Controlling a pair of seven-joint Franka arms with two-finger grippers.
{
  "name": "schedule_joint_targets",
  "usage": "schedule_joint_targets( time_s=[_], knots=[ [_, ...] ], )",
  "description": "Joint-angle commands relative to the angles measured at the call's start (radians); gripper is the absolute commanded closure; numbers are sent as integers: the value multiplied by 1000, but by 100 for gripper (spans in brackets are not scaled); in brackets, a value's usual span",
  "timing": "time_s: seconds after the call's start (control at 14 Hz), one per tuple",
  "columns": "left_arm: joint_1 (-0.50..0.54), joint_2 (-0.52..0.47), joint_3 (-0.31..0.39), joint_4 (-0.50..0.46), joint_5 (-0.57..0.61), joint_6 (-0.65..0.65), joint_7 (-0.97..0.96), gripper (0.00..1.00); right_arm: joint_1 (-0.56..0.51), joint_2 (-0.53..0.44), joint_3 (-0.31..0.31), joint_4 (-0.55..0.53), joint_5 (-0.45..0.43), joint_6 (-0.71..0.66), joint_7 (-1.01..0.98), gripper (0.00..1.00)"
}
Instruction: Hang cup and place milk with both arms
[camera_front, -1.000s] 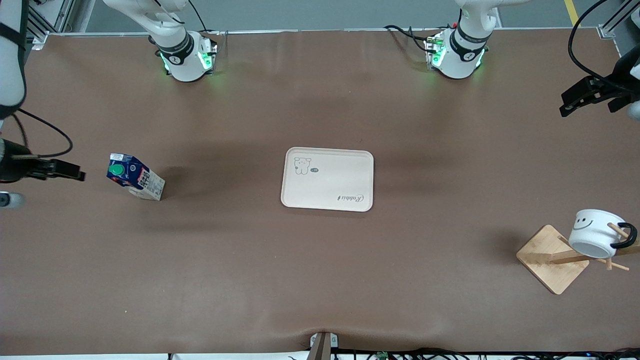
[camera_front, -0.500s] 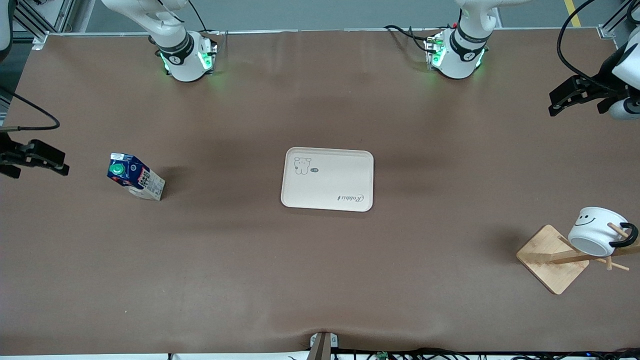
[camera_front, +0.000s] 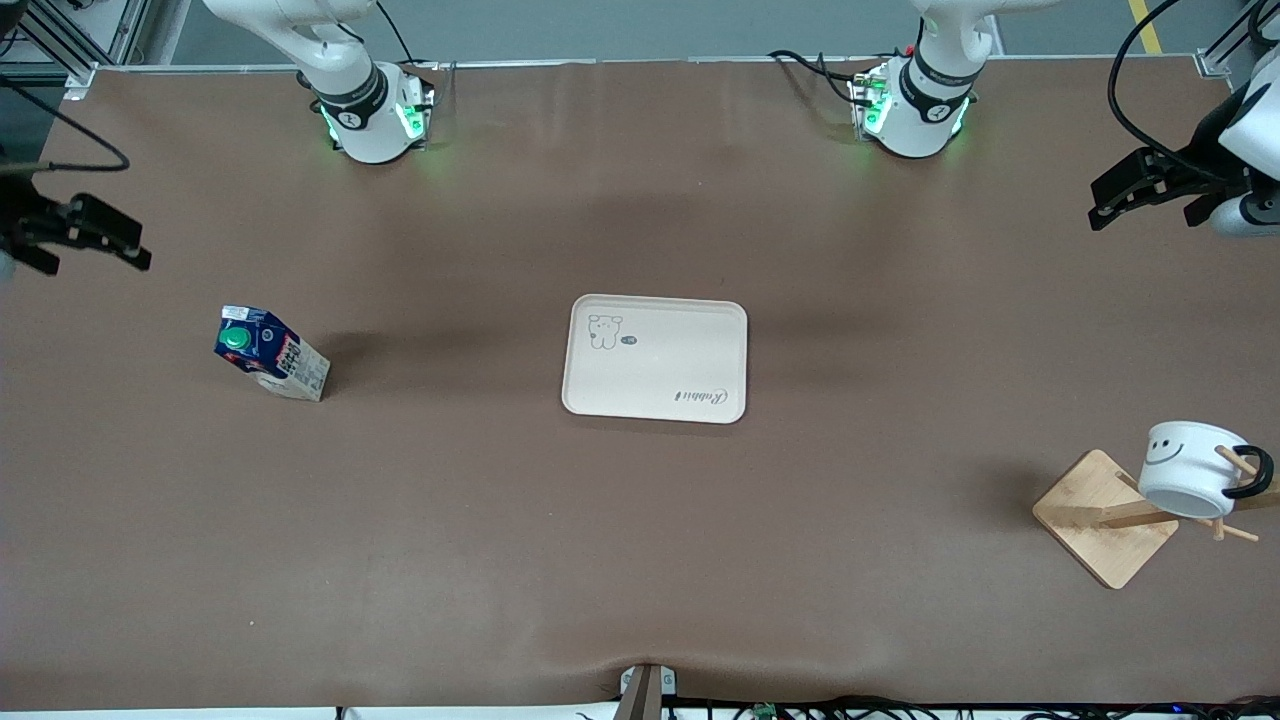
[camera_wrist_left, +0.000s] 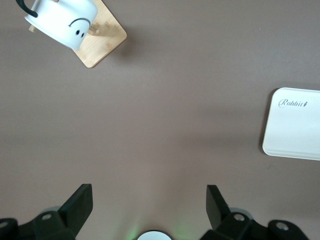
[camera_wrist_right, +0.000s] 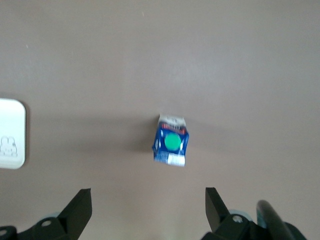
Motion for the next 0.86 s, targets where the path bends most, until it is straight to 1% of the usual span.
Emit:
schedule_joint_targets(
  time_s=[0.0,0.14,0.79],
  knots=[
    [7,-10,-4,9,-15,-24,13,0,-33,-33,5,-27,1,-27,0,0],
    [6,-10,-4,17,-15,-26,13,0,-27,-21,10,61,-5,-48,6,0],
    [7,-8,-10,17,-27,-35,9,0,-33,-6,9,72,-4,-41,5,0]
  ],
)
